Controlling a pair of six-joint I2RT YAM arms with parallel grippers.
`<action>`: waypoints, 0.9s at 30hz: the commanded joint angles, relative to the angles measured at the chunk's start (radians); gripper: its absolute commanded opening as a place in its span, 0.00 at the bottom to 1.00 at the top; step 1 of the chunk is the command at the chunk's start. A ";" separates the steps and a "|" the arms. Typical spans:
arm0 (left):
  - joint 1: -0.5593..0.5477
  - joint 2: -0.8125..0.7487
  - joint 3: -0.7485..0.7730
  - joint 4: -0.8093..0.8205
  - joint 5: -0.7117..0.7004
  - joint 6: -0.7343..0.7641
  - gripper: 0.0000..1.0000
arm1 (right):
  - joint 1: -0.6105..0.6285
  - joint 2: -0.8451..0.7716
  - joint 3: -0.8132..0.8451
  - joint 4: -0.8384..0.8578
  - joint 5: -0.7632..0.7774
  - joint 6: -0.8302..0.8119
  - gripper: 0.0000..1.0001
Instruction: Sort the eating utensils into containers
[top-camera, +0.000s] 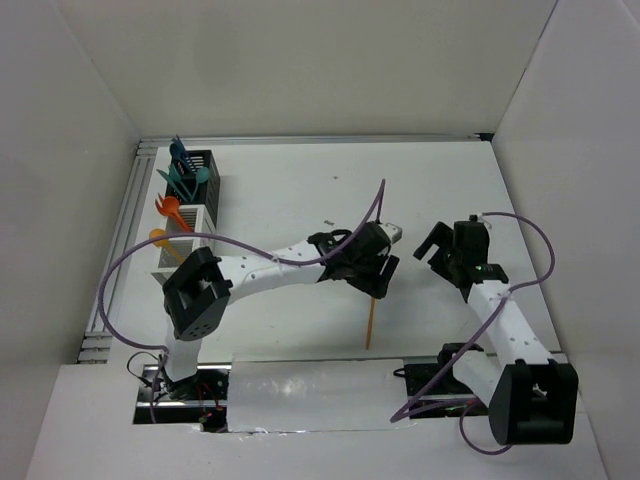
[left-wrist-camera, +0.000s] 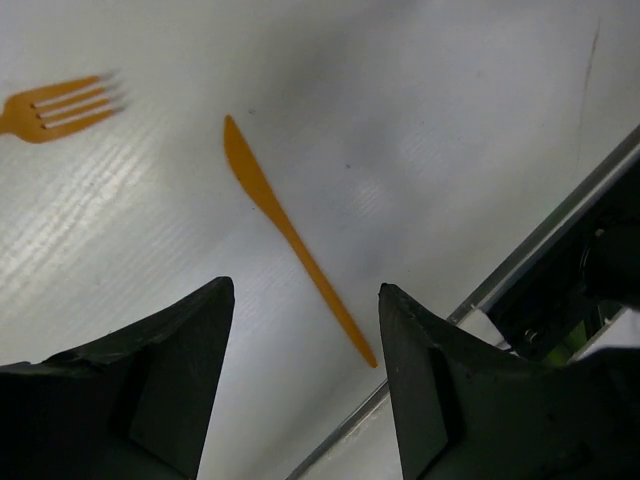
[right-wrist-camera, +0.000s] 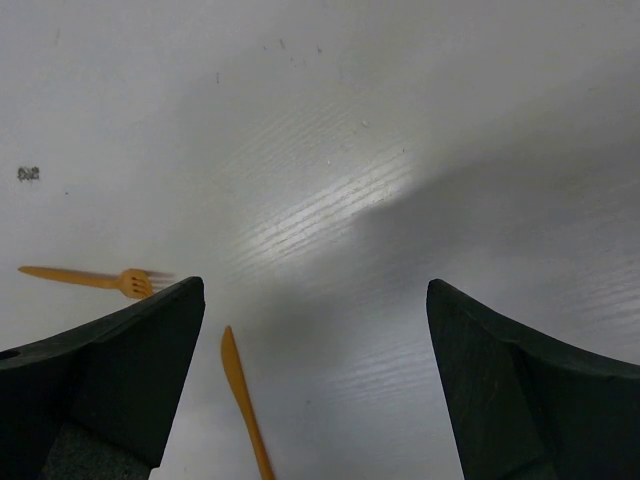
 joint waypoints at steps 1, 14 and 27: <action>-0.039 0.059 0.061 -0.079 -0.145 -0.165 0.71 | -0.002 -0.097 -0.002 -0.047 0.058 0.012 0.98; -0.101 0.188 0.077 -0.156 -0.262 -0.318 0.61 | 0.005 -0.236 -0.068 -0.100 0.070 0.068 0.98; -0.144 0.240 0.108 -0.176 -0.270 -0.326 0.59 | 0.005 -0.264 -0.087 -0.090 0.034 0.062 0.97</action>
